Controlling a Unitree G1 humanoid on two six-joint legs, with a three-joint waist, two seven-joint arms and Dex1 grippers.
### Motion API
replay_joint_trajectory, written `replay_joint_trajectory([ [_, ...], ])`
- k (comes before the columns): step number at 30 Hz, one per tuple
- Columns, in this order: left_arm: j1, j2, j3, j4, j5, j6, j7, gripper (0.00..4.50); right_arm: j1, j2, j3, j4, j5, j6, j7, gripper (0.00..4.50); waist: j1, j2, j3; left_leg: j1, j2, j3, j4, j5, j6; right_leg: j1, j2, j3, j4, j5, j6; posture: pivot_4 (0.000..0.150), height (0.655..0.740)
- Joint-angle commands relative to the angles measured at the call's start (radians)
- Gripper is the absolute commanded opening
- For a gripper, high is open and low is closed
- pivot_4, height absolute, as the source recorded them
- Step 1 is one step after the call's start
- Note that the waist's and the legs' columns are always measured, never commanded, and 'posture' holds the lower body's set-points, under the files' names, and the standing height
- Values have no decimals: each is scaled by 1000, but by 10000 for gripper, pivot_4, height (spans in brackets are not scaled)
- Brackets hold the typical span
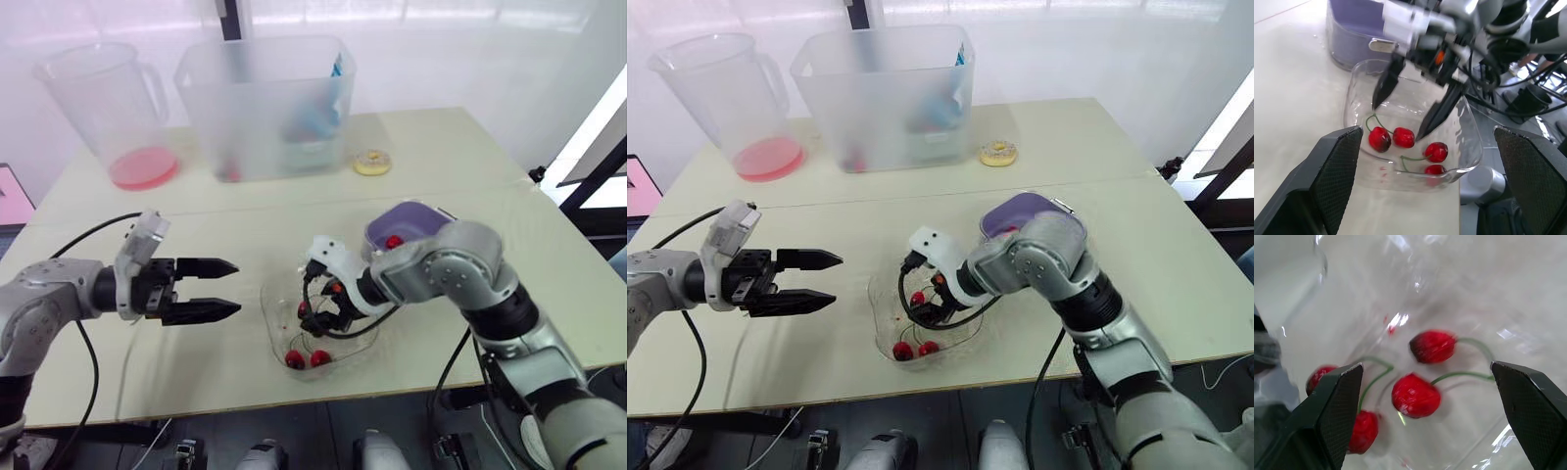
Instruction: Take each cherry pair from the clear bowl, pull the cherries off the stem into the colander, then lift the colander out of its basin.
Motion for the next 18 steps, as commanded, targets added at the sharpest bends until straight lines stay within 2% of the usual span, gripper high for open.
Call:
replay_joint_trajectory([
  [1, -11, -4, 19, -15, -7, -14, 4, 45000, -24, -20, 48, 3, 78, 7, -3, 44277, 0, 0, 0, 0, 0, 0, 0, 0, 0, 0, 0, 0, 0, 0, 0, 1500, 7400],
  [8, -8, -7, 8, -11, 26, -33, 8, 45000, -41, -47, 115, 21, 132, 7, -40, 44277, 0, 0, 0, 0, 0, 0, 0, 0, 0, 0, 0, 0, 0, 0, 0, 1500, 7400],
  [18, 28, -12, 10, -38, 40, -44, 25, 45000, -5, 10, 130, 72, 118, 7, -103, 44277, -1, 0, 0, 0, 0, 0, 0, 0, 0, 0, 0, 0, 0, 0, 0, 1500, 7400],
])
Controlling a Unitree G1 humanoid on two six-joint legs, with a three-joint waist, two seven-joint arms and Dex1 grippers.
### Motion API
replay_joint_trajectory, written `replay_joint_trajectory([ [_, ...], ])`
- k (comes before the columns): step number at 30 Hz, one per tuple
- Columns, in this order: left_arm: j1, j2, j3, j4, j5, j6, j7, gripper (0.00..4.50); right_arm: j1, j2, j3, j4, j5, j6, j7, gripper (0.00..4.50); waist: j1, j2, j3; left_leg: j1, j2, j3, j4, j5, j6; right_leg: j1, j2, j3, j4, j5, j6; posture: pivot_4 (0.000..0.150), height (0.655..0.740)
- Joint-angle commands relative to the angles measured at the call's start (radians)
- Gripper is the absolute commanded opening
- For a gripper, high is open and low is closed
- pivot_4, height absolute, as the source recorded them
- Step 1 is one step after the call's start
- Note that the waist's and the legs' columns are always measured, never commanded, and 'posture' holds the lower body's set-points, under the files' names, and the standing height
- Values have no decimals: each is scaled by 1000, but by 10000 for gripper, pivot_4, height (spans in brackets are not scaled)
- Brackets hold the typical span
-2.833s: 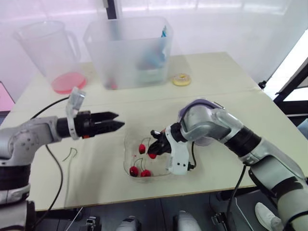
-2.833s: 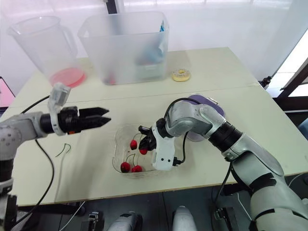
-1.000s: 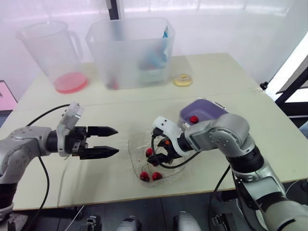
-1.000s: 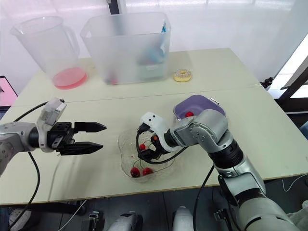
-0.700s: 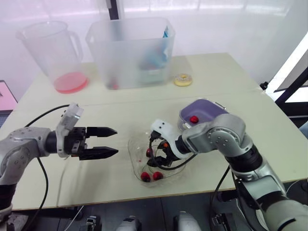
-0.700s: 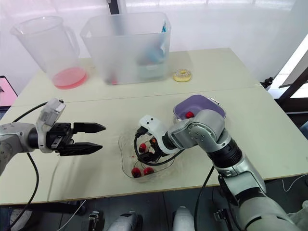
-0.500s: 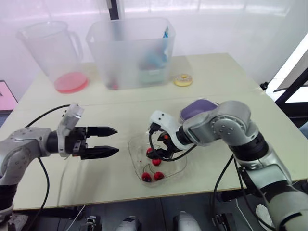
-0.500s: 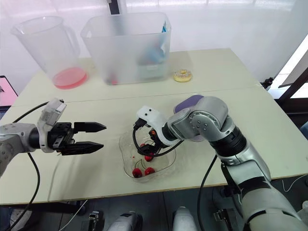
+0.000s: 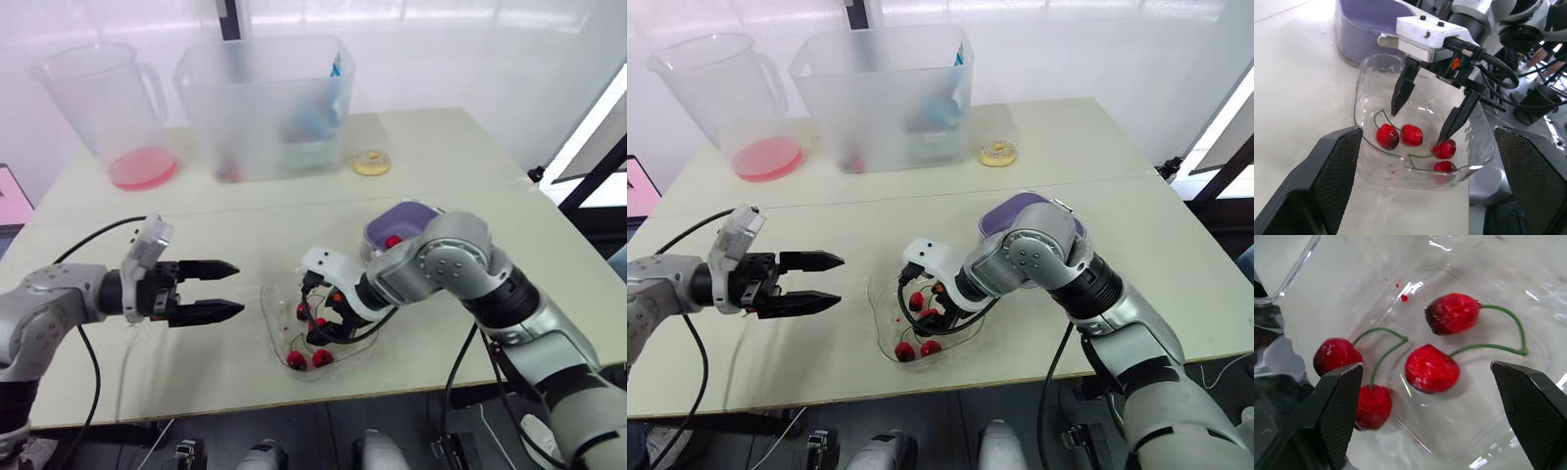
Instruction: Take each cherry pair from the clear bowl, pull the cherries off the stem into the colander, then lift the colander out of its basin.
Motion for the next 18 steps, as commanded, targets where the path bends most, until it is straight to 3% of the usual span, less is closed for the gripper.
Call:
replay_joint_trajectory([
  [1, 1, 7, 13, -24, 11, -23, 4, 45000, -2, 8, 16, 3, -23, 6, -5, 44277, 0, 0, 0, 0, 0, 0, 0, 0, 0, 0, 0, 0, 0, 0, 0, 1500, 7400],
  [2, 0, 7, 13, -23, 12, -23, 4, 45000, 0, 7, 20, 5, -31, 6, -3, 44277, 1, 0, 0, 0, 0, 0, 0, 0, 0, 0, 0, 0, 0, 0, 0, 1500, 7400],
  [6, -5, 4, 15, -23, 12, -20, 4, 45000, 0, 9, 28, 3, -62, 6, 13, 32404, 0, 0, 0, 0, 0, 0, 0, 0, 0, 0, 0, 0, 0, 0, 0, 1500, 7400],
  [15, -11, -2, 5, -28, 18, -19, 12, 45000, 10, 17, 38, -12, -120, 6, 41, 32404, 1, 0, 0, 0, 0, 0, 0, 0, 0, 0, 0, 0, 0, 0, 0, 1500, 7400],
  [18, -19, -7, -2, -25, 21, -21, 16, 45000, 13, 20, 38, -15, -142, 6, 50, 25097, 1, 0, 0, 0, 0, 0, 0, 0, 0, 0, 0, 0, 0, 0, 0, 1500, 7400],
])
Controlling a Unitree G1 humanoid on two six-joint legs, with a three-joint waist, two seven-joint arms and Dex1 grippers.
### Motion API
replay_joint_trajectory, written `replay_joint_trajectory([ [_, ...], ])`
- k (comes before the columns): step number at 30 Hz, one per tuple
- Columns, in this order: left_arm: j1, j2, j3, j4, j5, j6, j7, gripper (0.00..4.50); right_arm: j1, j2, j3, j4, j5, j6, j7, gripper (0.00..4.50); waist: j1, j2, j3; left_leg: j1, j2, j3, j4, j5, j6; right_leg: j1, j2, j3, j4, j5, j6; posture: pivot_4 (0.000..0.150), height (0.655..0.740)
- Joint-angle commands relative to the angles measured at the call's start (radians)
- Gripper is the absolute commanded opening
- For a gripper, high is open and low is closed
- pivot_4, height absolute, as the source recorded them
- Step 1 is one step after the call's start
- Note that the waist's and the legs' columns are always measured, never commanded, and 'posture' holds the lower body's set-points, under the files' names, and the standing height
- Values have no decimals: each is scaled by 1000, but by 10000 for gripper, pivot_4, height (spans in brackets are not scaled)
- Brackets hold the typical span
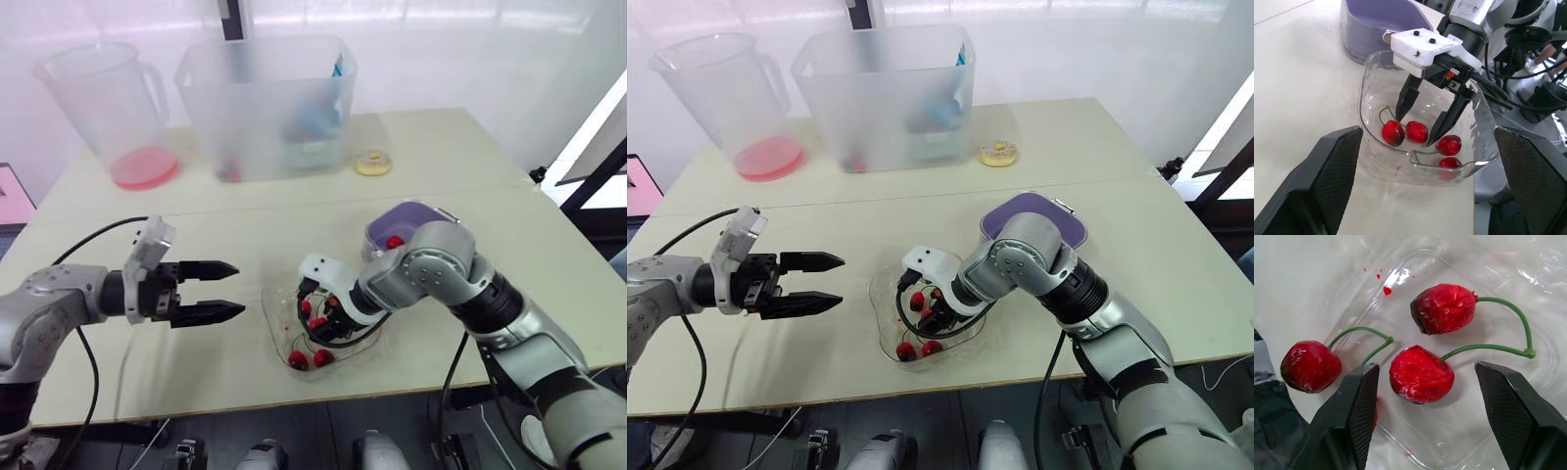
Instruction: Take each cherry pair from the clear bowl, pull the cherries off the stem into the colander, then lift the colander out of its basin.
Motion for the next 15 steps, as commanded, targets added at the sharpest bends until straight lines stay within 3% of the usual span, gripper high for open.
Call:
replay_joint_trajectory([
  [1, -21, -4, -2, -16, 1, -18, 1, 45000, 3, 4, -3, -29, -23, 6, 16, 20485, 0, 0, 0, 0, 0, 0, 0, 0, 0, 0, 0, 0, 0, 0, 0, 1500, 7400],
  [3, -23, -5, -3, -15, 2, -20, 1, 45000, -1, -3, 7, -34, -22, 6, 29, 11319, 0, 0, 0, 0, 0, 0, 0, 0, 0, 0, 0, 0, 0, 0, 0, 1500, 7400],
  [10, -37, -6, -10, -9, 0, -18, -1, 45000, -27, -6, -8, -50, -49, 6, 55, 11319, 0, 0, 0, 0, 0, 0, 0, 0, 0, 0, 0, 0, 0, 0, 0, 1500, 7400],
  [15, -54, -14, -14, -1, -5, -16, -4, 45000, -120, -104, 5, -177, -93, -11, 166, 11319, 2, 0, 0, 0, 0, 0, 0, 0, 0, 0, 0, 0, 0, 0, 0, 1500, 7400],
])
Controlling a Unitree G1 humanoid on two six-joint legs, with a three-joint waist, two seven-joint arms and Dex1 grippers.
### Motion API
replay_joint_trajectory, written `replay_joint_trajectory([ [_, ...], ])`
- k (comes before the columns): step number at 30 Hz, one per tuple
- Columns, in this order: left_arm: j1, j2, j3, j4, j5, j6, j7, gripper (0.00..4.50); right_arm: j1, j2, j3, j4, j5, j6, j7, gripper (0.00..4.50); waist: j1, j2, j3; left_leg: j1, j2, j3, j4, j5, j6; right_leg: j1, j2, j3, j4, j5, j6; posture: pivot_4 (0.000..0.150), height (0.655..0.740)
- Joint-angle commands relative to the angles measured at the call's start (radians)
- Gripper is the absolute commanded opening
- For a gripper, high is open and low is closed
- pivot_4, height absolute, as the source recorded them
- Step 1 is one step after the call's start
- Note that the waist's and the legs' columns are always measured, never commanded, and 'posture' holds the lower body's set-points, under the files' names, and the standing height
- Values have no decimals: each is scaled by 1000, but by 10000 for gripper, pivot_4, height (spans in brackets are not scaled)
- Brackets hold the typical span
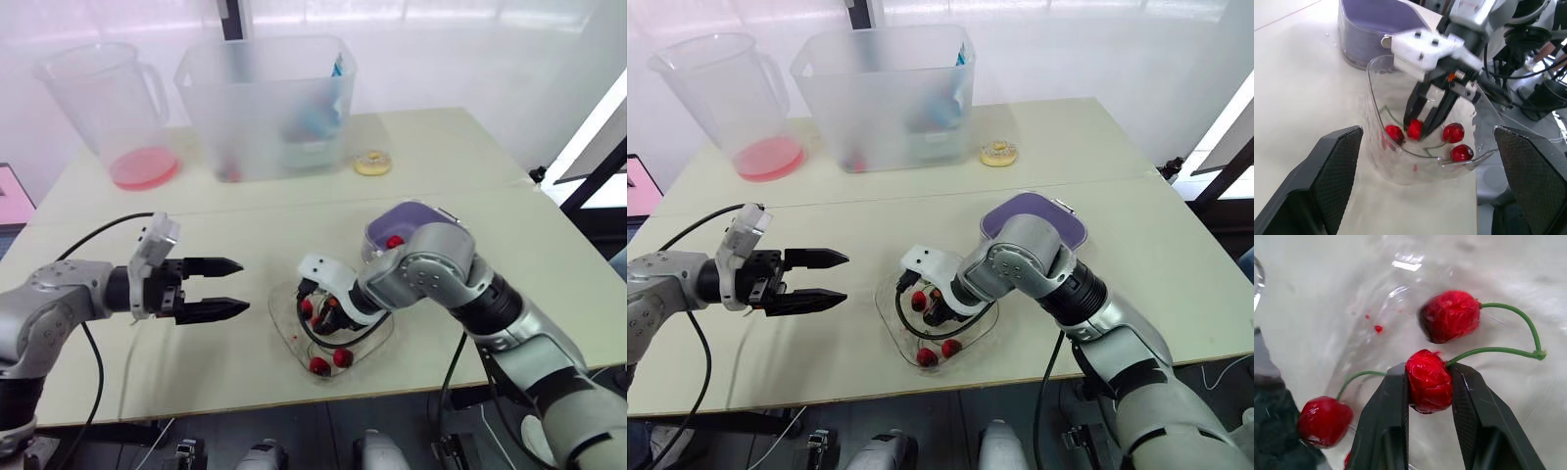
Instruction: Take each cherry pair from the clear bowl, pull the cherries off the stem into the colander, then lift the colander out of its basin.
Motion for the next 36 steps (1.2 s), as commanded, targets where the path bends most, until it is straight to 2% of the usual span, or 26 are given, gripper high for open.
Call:
replay_joint_trajectory([
  [1, -30, -12, 10, 1, -22, -4, -2, 45000, -98, -107, 5, -153, -48, -52, 128, 11319, 0, 0, 0, 0, 0, 0, 0, 0, 0, 0, 0, 0, 0, 0, 0, 1500, 7400],
  [7, -128, -57, 16, 54, -84, 63, 35, 45000, -194, -349, -65, -282, -47, -120, 398, 11319, 6, 0, 0, 0, 0, 0, 0, 0, 1, 0, 0, 0, 0, 0, 0, 1500, 7400],
  [9, -190, -91, 16, 88, -97, 85, 78, 45000, -201, -411, -87, -298, -120, -249, 477, 11319, 8, 0, 0, 0, 0, 1, 0, 0, 1, 0, 0, 0, 0, 0, 0, 1500, 7400],
  [12, -302, -156, 22, 142, -104, 114, 180, 45000, -148, -459, -109, -270, -339, -585, 536, 11319, 11, -1, 0, 0, -1, 2, 1, -1, 1, 0, 0, 0, 1, 0, 0, 1500, 7400],
  [15, -391, -196, -2, 176, -70, 101, 228, 45000, -61, -441, -92, -200, -610, -1006, 545, 11319, 11, -2, -1, 0, -1, 3, 2, -1, 1, 0, 0, 0, 3, 0, 1, 1500, 7400],
  [19, -493, -221, -4, 250, -115, 192, 245, 45000, -28, -406, -40, -102, -853, -1247, 566, 11319, 5, -2, -1, 0, -1, 5, 2, -1, 1, -3, -1, 1, 10, 0, 1, 1500, 7400],
  [23, -563, -255, 11, 339, -104, 208, 273, 45000, 3, -351, -34, -14, -1058, -1507, 526, 11319, 0, -2, -1, 0, -1, 5, 3, -1, 1, -3, 0, 1, 10, 0, 1, 1500, 7400],
  [25, -566, -256, -22, 317, -92, 210, 245, 45000, 24, -311, -51, 13, -1080, -1538, 539, 11319, -3, -2, -1, 0, -1, 5, 3, -1, 1, -4, 0, 1, 10, 0, 1, 1500, 7400],
  [29, -573, -268, -80, 273, -66, 202, 230, 45000, 43, -305, -55, 39, -1198, -1741, 555, 11319, 1, -2, -1, 0, -1, 4, 3, -1, 1, -4, 0, 1, 10, 0, 1, 1500, 7400],
  [36, -571, -294, -154, 251, 11, 167, 226, 45000, 92, -272, -83, 32, -1236, -1897, 615, 11319, 0, -2, -1, -1, -1, 3, 3, -1, 1, -3, 0, 1, 10, 0, 1, 1500, 7400],
])
